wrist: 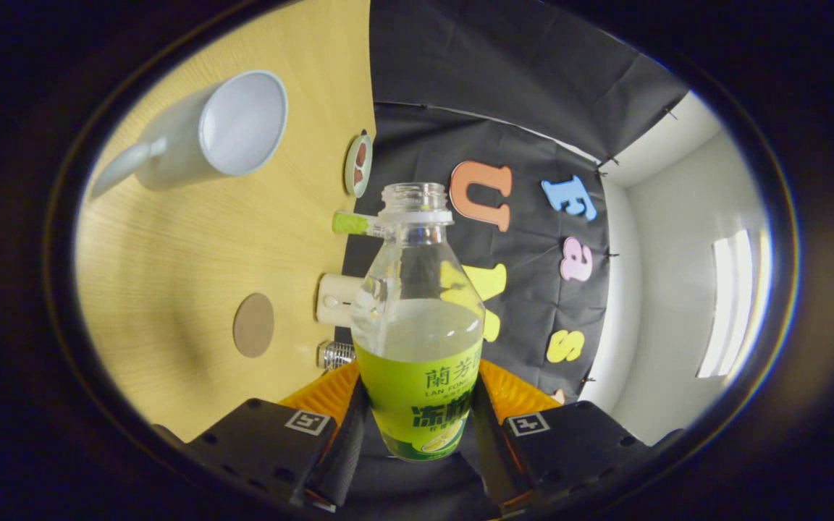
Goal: Take the bottle from table, then pour the juice into the cup, finally place the bottle on the coaster
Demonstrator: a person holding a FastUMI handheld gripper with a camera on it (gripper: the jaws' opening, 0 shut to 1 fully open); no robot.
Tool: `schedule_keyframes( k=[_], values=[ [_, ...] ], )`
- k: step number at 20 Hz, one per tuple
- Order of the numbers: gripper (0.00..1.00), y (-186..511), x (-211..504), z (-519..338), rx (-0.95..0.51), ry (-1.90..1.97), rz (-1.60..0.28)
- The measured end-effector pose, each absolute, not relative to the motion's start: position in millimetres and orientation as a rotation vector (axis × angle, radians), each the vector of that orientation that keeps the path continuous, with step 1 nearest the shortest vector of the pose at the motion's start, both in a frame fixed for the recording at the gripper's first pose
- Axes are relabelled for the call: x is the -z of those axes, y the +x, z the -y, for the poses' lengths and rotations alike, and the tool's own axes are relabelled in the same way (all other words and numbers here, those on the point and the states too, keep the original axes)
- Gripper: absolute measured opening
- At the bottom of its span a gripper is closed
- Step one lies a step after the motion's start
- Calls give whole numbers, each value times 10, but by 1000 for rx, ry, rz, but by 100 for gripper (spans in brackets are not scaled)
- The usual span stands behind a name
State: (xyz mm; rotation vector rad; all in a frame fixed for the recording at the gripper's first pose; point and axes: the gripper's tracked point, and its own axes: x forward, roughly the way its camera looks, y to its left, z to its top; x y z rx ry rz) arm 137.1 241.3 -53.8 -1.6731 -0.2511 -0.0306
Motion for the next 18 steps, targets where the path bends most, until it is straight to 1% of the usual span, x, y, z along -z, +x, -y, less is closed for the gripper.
schedule_keyframes(
  k=[18],
  values=[
    [74,1343,394,-2472,51,-1730,285]
  ],
)
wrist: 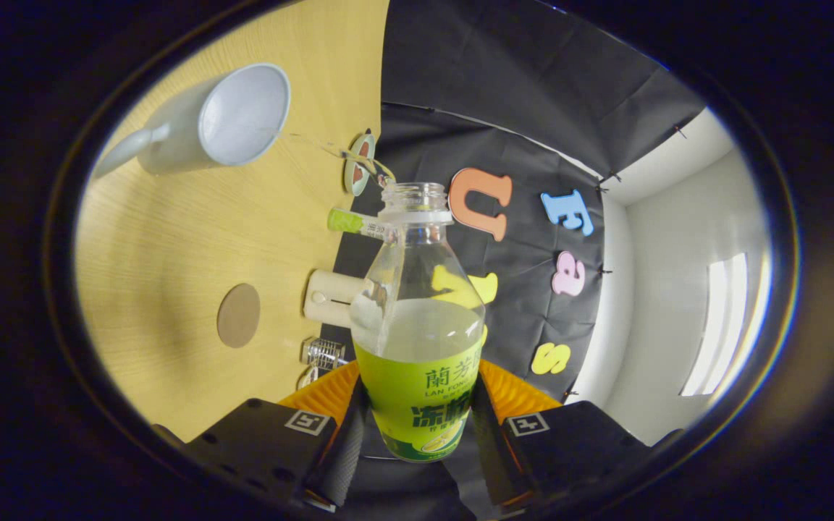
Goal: Take the bottle from table, then pour the juice into the cup, finally place the bottle on the coaster
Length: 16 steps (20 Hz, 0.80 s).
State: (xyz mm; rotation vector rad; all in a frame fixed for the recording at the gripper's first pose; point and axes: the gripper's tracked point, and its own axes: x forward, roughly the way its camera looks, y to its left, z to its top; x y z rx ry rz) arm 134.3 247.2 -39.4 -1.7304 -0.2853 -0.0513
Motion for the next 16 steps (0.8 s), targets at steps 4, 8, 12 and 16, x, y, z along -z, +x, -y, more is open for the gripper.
schedule_keyframes(
  k=[4,8,12,16],
  values=[
    [74,1334,378,-2474,57,-1742,287],
    [74,1336,352,-2481,61,-1752,291],
    [74,1330,324,-2488,63,-1762,299],
    [74,1317,300,-2510,65,-1783,305]
  ],
)
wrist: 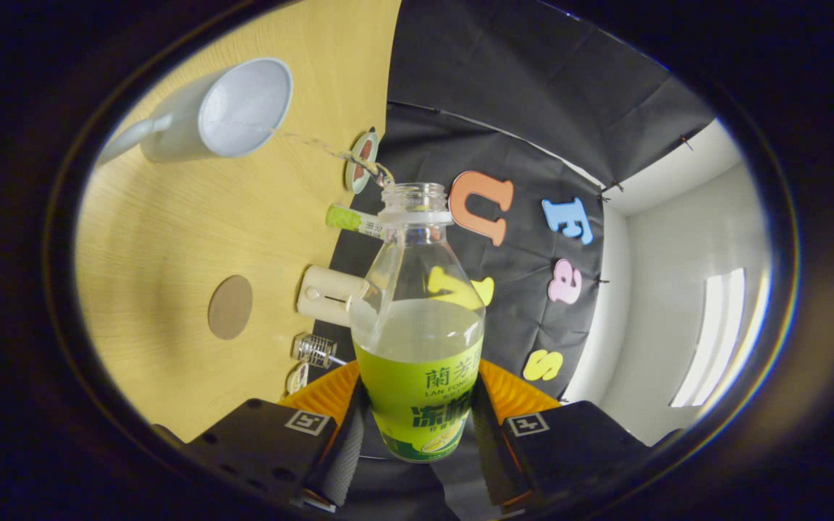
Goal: Take the bottle from table, then pour the juice into the cup, finally place the bottle on the coaster
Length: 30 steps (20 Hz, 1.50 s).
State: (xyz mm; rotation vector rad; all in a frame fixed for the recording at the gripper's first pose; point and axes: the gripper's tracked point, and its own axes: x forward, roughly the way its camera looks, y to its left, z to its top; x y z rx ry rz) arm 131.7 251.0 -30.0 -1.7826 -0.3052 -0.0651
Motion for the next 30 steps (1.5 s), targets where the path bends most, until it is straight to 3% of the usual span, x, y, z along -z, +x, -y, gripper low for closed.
schedule_keyframes(
  k=[30],
  values=[
    [74,1386,126,-2738,47,-1872,358]
  ],
)
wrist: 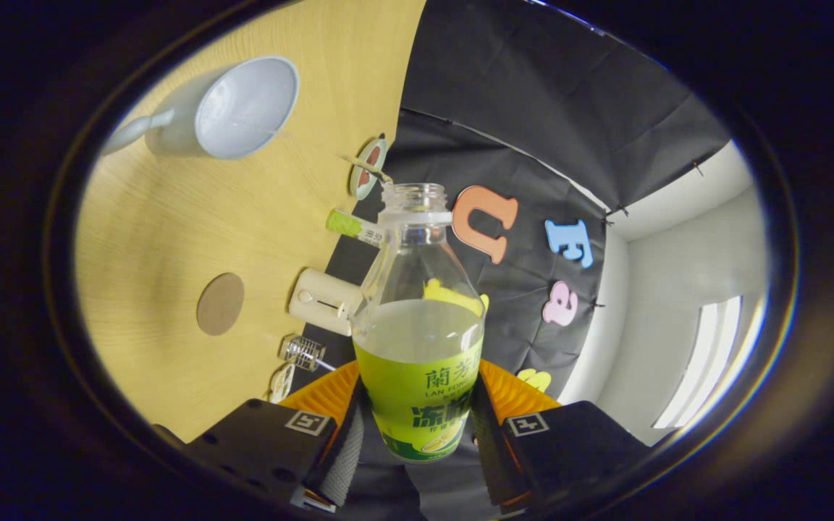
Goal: Take the bottle from table, then pour the juice into the cup, finally place the bottle on the coaster
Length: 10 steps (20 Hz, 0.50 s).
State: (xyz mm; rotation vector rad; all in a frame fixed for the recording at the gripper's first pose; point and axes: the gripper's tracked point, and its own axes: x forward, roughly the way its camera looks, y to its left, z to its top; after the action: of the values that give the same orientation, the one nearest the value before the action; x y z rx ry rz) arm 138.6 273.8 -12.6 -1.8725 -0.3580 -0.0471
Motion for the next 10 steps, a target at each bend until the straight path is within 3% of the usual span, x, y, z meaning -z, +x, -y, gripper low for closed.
schedule_keyframes(
  k=[10],
  values=[
    [74,1320,13,-2828,47,-1921,390]
  ],
)
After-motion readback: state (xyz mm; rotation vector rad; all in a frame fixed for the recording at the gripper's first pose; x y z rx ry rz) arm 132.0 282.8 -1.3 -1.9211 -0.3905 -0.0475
